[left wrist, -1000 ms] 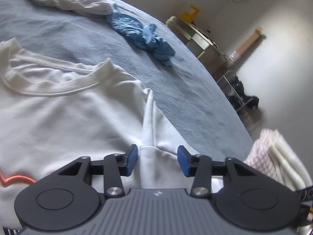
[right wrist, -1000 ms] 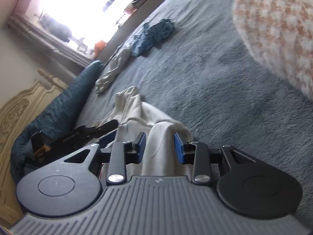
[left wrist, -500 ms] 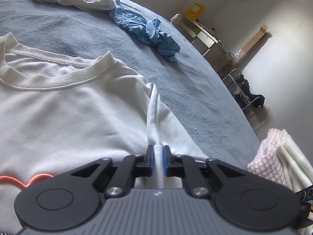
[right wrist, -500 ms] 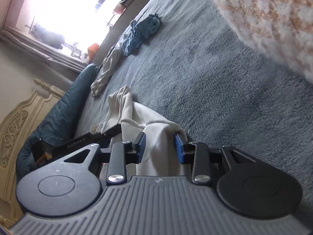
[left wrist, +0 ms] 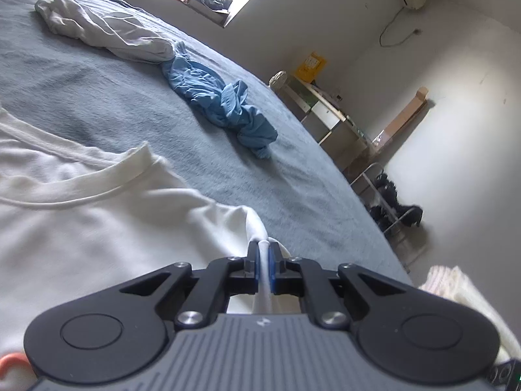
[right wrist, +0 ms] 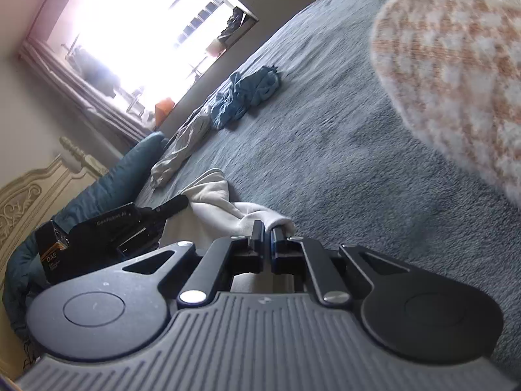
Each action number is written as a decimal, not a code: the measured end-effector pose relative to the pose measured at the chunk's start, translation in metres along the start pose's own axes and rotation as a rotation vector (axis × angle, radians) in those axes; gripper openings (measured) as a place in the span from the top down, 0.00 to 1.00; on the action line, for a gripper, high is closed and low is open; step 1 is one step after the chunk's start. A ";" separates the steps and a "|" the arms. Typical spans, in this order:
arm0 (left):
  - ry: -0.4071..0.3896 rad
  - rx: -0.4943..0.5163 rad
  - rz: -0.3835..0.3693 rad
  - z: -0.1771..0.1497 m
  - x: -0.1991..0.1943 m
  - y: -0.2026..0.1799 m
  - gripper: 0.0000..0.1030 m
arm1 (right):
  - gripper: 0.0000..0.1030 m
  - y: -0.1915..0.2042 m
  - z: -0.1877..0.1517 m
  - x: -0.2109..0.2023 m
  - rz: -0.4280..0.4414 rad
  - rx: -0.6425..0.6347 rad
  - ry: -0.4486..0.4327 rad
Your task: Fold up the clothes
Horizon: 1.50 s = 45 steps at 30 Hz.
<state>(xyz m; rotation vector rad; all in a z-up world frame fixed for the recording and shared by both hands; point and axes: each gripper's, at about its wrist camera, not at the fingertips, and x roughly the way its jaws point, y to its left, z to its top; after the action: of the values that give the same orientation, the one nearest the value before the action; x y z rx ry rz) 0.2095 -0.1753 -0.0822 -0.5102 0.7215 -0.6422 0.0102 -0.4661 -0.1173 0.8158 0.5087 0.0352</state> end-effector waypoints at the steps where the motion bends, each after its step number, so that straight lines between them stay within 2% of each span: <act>1: 0.001 -0.006 -0.003 0.001 0.006 0.000 0.94 | 0.98 -0.002 0.000 0.002 -0.002 0.009 0.000; 8: 0.083 -0.079 0.003 -0.005 0.051 0.014 0.93 | 0.98 -0.014 -0.004 0.009 0.000 0.067 -0.001; 13: 0.127 -0.202 -0.034 -0.002 0.047 0.035 0.87 | 0.99 -0.021 -0.006 0.010 0.023 0.107 0.009; 15: 0.138 -0.213 -0.017 0.003 0.037 0.035 0.80 | 0.97 -0.022 -0.005 0.009 0.039 0.116 0.018; 16: 0.139 -0.209 -0.004 0.006 0.029 0.033 0.68 | 0.96 -0.023 -0.005 0.009 0.048 0.120 0.023; 18: 0.139 -0.185 0.018 0.010 0.009 0.026 0.55 | 0.94 -0.023 -0.005 0.007 0.057 0.128 0.031; 20: 0.153 -0.147 0.036 0.012 -0.015 0.017 0.54 | 0.90 -0.022 -0.006 0.004 0.065 0.137 0.040; 23: 0.230 -0.115 0.050 0.008 -0.054 0.004 0.51 | 0.73 -0.019 -0.007 -0.003 0.092 0.147 0.054; 24: 0.254 -0.096 0.049 0.002 -0.069 -0.001 0.49 | 0.69 -0.016 -0.007 -0.005 0.096 0.142 0.060; 28: 0.363 0.003 0.039 -0.041 -0.132 -0.018 0.45 | 0.61 -0.008 -0.011 -0.014 0.077 0.126 0.086; 33: 0.441 0.065 0.023 -0.098 -0.191 -0.027 0.45 | 0.57 0.005 -0.020 -0.046 0.063 0.090 0.127; 38: 0.490 0.050 -0.028 -0.143 -0.218 -0.024 0.45 | 0.55 0.020 -0.050 -0.105 0.131 0.053 0.222; 42: 0.449 0.019 -0.054 -0.164 -0.225 -0.019 0.48 | 0.55 0.027 -0.084 -0.136 0.136 0.064 0.281; 44: 0.420 0.021 -0.037 -0.169 -0.227 -0.020 0.70 | 0.55 0.028 -0.099 -0.143 0.123 0.084 0.289; 45: 0.416 0.007 -0.031 -0.169 -0.229 -0.019 0.91 | 0.55 0.027 -0.105 -0.146 0.121 0.098 0.292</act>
<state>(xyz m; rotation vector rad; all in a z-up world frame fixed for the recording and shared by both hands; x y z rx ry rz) -0.0534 -0.0659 -0.0791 -0.3839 1.1036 -0.7904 -0.1610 -0.4075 -0.0969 0.9427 0.7404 0.2455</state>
